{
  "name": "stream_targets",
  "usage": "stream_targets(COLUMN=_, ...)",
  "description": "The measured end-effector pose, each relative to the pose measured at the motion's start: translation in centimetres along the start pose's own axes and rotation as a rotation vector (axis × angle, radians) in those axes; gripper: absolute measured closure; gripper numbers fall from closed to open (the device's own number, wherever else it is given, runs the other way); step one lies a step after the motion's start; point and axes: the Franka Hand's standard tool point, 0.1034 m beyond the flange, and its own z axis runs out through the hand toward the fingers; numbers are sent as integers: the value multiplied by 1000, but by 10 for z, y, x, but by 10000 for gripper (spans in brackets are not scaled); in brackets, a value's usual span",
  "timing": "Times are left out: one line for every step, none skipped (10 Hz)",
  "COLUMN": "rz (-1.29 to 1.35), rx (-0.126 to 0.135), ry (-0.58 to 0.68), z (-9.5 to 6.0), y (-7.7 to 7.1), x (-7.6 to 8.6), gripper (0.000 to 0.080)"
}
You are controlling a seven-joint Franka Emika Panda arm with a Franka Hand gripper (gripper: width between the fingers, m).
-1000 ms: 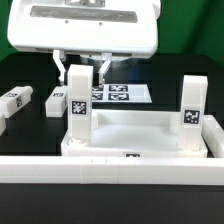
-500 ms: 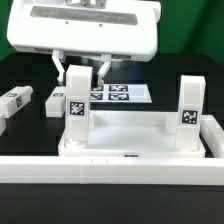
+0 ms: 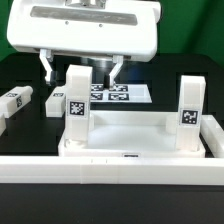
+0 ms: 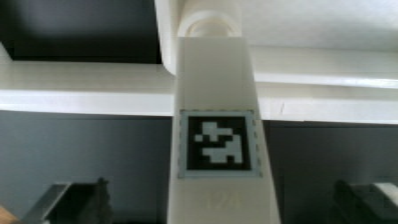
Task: Assemble desk
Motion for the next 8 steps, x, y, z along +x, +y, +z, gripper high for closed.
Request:
stream_targets(rz=2, rx=-1, ry=0, z=0, y=2, x=0, gripper=165)
stream_targets(rz=5, rx=1, ry=-2, z=-2, y=3, x=1, gripper=152)
stream_targets(rz=9, rx=9, ry=-7, z=-9, y=3, x=7, gripper=150)
stream_targets(rz=14, rx=22, ry=-16, z=-18, y=3, x=13, gripper=150)
stream_targets(rz=20, rx=31, ry=-20, z=-25, y=5, x=20, gripper=150)
stream_targets(rz=22, rx=34, ry=-22, z=-27, y=6, x=24, gripper=150)
stream_targets(rz=24, rx=44, ry=-42, z=-26, y=3, x=21, gripper=150)
stream_targets(rz=24, rx=44, ry=-43, z=-25, y=4, x=21, gripper=150)
